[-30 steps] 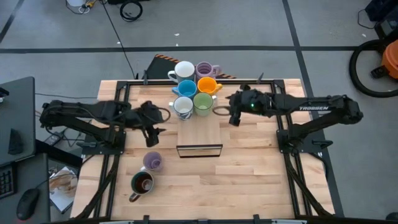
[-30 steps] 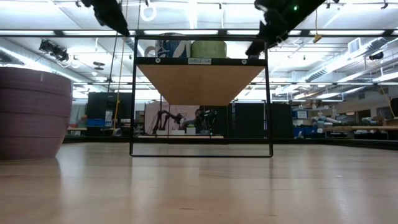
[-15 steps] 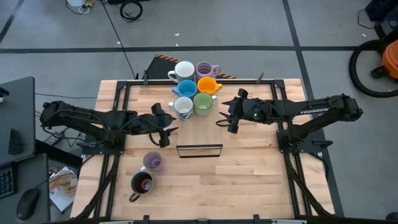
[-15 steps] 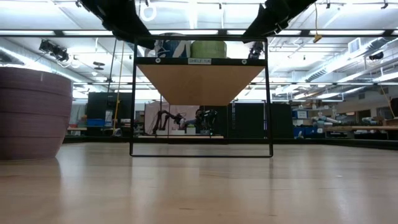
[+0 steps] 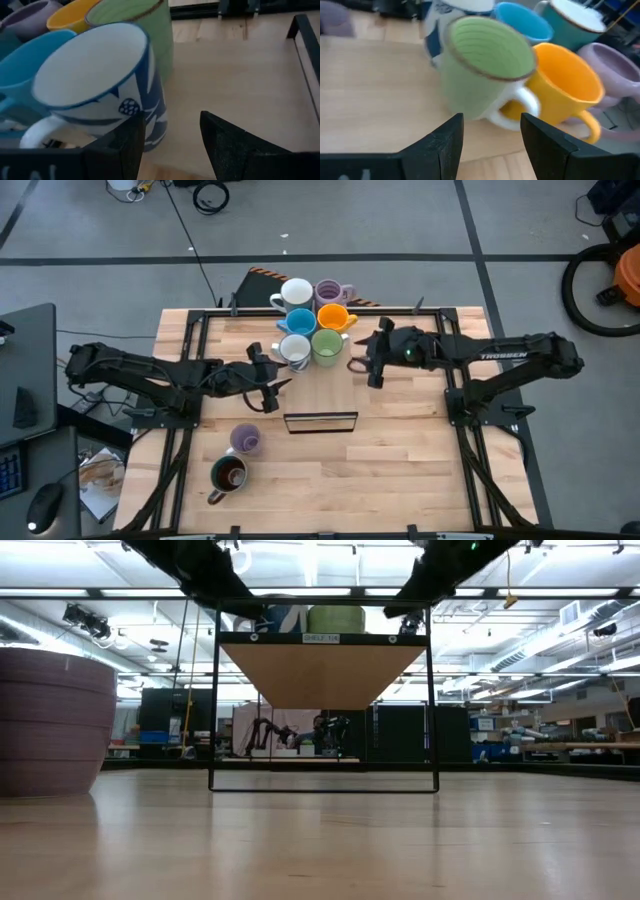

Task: Place coffee mugs
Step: Adjust the mugs on the shelf

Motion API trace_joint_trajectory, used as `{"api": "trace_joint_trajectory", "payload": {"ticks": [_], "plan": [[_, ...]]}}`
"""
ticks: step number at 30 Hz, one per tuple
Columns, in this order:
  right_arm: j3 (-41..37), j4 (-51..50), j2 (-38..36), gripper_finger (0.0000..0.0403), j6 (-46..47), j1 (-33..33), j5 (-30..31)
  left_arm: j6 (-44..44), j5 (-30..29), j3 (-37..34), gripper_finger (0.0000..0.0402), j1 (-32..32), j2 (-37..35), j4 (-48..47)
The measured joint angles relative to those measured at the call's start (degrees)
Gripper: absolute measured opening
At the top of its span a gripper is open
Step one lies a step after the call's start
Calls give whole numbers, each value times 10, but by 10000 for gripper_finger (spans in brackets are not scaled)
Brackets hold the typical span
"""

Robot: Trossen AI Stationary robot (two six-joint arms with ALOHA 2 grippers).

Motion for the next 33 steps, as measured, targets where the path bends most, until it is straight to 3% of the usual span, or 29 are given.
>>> {"api": "trace_joint_trajectory", "payload": {"ticks": [5,12,20,24,33], "plan": [[-69,127,0,202,-7,-49,-10,9,1,0,196,6,20,5],[-156,296,0,202,-4,-57,23,13,1,0,196,5,19,9],[-192,356,1,199,-1,-60,21,13,1,0,196,5,18,13],[-197,374,1,192,14,-71,-11,22,1,0,196,6,18,16],[-198,433,50,185,22,-78,-17,33,2,0,196,5,18,29]]}}
